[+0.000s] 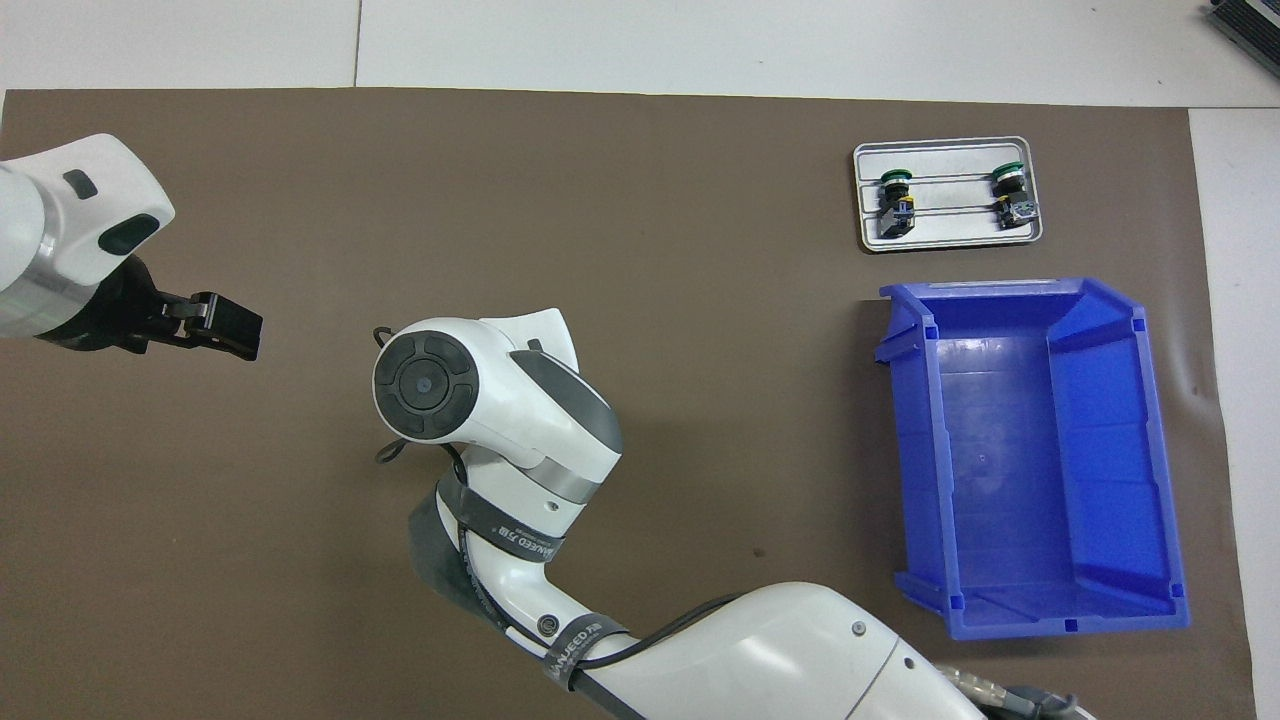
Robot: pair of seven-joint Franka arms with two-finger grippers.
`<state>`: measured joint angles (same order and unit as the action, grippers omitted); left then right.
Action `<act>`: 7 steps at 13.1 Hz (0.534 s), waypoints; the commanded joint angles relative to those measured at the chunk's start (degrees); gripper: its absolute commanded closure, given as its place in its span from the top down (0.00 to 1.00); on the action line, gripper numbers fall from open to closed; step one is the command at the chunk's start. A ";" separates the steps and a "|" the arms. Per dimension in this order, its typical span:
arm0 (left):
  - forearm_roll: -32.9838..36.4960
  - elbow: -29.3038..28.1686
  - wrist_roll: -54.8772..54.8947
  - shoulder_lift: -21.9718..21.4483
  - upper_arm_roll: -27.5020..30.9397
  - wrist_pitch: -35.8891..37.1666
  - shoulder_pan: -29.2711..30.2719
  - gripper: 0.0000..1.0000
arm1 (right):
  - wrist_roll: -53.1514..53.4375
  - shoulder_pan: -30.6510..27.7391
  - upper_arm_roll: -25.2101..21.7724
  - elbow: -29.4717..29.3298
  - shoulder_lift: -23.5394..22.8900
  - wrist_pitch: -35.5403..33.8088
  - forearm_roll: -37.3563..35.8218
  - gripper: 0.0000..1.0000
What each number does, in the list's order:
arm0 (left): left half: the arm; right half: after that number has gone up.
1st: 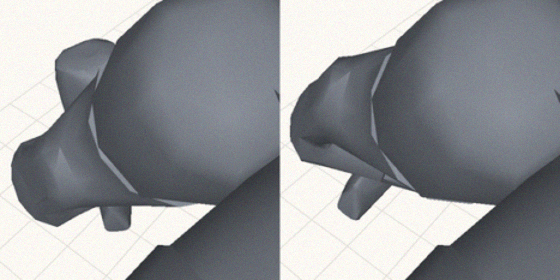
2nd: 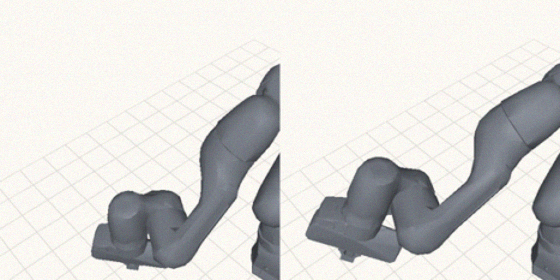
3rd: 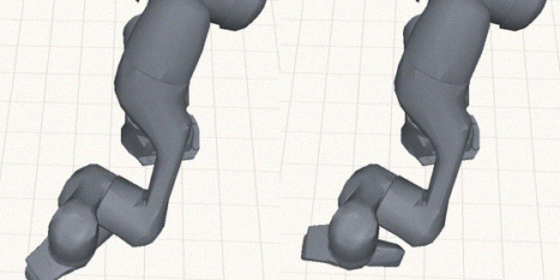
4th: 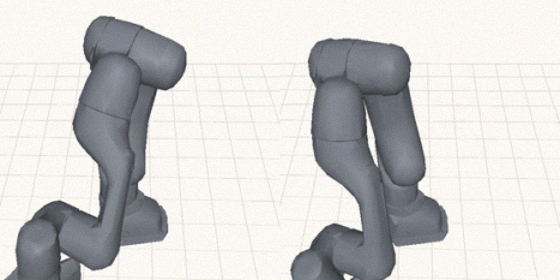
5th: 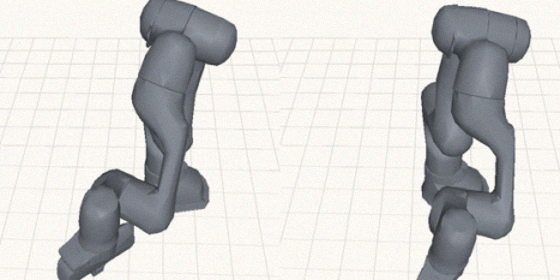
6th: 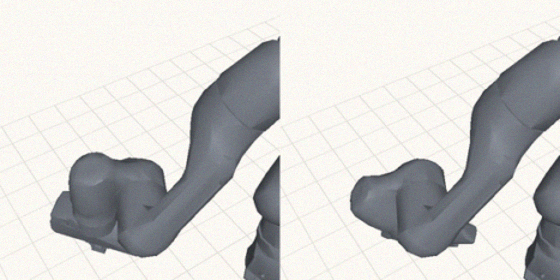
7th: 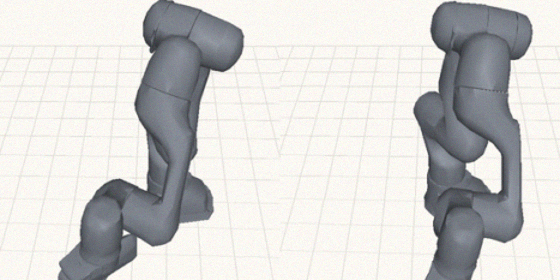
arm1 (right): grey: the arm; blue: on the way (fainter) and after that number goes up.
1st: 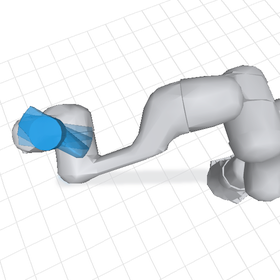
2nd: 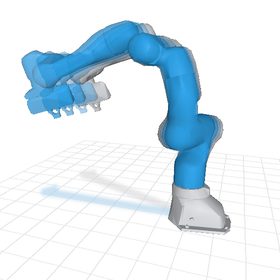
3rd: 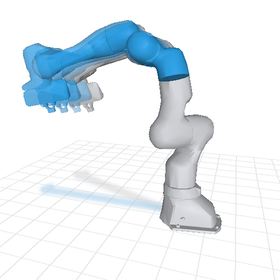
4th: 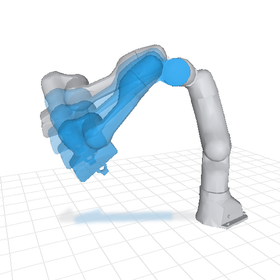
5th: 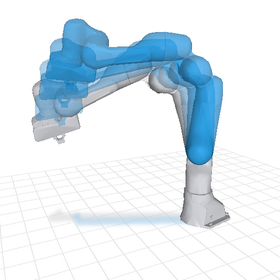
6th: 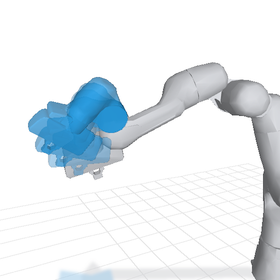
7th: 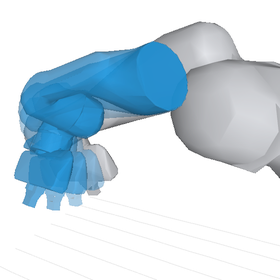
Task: Place and press button with both arms
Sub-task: 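Grasp the green button with the right gripper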
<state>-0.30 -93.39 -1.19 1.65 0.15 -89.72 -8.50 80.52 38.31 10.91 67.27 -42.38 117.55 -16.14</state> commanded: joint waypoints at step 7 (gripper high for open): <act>0.82 -2.15 0.23 -1.73 -0.06 -1.07 0.85 1.00 | 1.21 0.62 -0.01 5.95 0.98 3.74 -2.32 0.96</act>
<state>-0.29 -93.41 -1.19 1.65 0.26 -89.72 -7.95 80.52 38.93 10.91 70.80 -42.74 119.79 -16.95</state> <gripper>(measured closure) 0.000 0.035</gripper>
